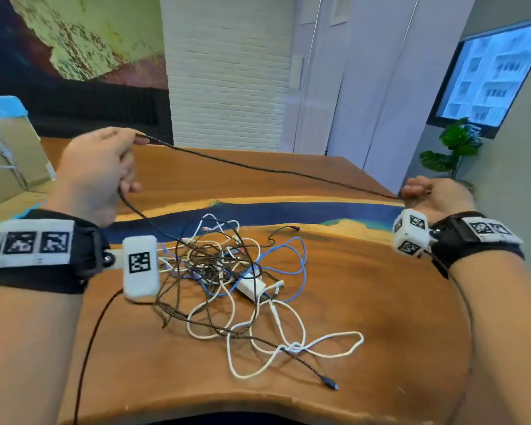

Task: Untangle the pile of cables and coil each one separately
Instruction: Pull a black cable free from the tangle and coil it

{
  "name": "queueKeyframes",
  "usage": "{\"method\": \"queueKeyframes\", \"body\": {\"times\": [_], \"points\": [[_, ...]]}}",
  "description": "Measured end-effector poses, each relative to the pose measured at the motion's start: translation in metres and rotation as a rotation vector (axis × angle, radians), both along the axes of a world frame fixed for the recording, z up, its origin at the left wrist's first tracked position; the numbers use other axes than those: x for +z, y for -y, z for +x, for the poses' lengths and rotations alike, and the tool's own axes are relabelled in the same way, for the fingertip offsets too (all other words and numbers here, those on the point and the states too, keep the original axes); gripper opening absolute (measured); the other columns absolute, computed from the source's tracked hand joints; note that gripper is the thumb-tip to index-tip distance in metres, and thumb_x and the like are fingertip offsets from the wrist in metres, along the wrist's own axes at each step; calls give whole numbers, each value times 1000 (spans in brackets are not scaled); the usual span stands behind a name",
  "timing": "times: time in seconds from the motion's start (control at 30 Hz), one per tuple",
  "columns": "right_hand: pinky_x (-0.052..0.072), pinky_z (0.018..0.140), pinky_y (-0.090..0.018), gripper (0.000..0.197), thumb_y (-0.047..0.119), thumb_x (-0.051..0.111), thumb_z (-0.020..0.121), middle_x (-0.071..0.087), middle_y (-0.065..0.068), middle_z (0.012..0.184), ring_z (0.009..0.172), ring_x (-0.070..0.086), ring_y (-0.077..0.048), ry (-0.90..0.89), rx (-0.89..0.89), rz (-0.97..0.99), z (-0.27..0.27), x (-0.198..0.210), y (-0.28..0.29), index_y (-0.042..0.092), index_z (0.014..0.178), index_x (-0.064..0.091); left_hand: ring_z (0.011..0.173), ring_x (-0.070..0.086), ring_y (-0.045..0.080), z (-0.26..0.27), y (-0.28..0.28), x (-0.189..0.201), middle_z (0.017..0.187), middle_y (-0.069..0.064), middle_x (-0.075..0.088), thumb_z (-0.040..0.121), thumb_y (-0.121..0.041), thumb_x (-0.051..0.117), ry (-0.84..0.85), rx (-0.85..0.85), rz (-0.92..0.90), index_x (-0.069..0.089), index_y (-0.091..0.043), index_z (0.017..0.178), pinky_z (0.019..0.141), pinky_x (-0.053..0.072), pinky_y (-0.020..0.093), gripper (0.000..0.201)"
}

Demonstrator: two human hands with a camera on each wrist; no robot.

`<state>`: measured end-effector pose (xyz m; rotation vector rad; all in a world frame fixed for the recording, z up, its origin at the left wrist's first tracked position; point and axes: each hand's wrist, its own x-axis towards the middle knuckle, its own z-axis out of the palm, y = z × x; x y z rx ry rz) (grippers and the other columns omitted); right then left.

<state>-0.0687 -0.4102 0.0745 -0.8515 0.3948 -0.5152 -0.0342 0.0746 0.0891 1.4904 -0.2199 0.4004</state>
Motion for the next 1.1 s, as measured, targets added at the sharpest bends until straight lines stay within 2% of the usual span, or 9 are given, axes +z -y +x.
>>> {"method": "queueKeyframes", "body": {"times": [0.13,0.27,0.4,0.5,0.63,0.77,0.9,1.0,1.1], "points": [[60,72,-45,22,25,43,105,71,-14,93,80,71,-35,-396,186,-650,-11,-30,-10,9,106,58,47,43,12,4,2,-5,52,-8,47,105,-21,52,32,39,183,70,-19,85,58,44,30,26],[52,78,-42,30,22,44,100,78,-14,95,97,73,-38,-342,365,-835,-16,-32,-53,8,109,69,89,66,21,-13,18,-3,91,7,76,89,-28,73,16,-234,514,82,-17,87,82,49,38,15],[52,78,-42,28,-2,44,100,62,-7,64,75,71,-31,-97,361,-903,-14,-20,-103,6,91,68,95,74,25,-33,38,-9,97,14,77,78,-66,74,-37,-604,554,81,-19,101,87,58,30,52],[46,50,-30,35,-8,36,96,41,-3,61,42,41,-17,-19,497,-1004,-22,-5,-133,7,98,67,95,74,27,-46,60,-10,93,11,78,90,-40,65,51,-554,546,80,-20,103,92,58,30,28],[32,45,-24,25,1,39,102,42,-4,68,49,36,-11,119,617,-1346,-38,9,-172,11,111,60,101,71,18,-61,71,-3,103,5,76,98,-8,63,221,-461,490,72,-23,117,95,55,27,25],[33,55,-38,19,17,44,101,41,-1,65,61,35,-24,255,661,-1489,-48,13,-198,25,118,48,119,59,2,-63,72,4,128,-11,63,91,-19,69,329,-317,564,58,-38,136,101,50,31,50],[25,44,-24,12,5,40,104,33,-10,64,48,27,-12,385,693,-1294,-55,21,-211,12,111,45,129,51,-1,-61,76,-4,140,-13,55,88,-26,77,236,-392,659,42,-38,150,99,43,22,72],[18,41,-20,21,-1,37,105,39,-4,60,44,23,-11,395,715,-1120,-56,29,-205,15,102,49,116,62,6,-59,83,-18,119,-6,68,91,-22,76,140,-473,714,43,-33,149,88,44,13,68],[17,41,-19,22,1,39,105,40,2,54,42,22,-12,379,649,-1093,-51,38,-190,17,106,54,71,65,38,-61,88,-29,68,-1,67,100,-23,63,42,-506,617,69,-16,114,67,50,31,17]]}}
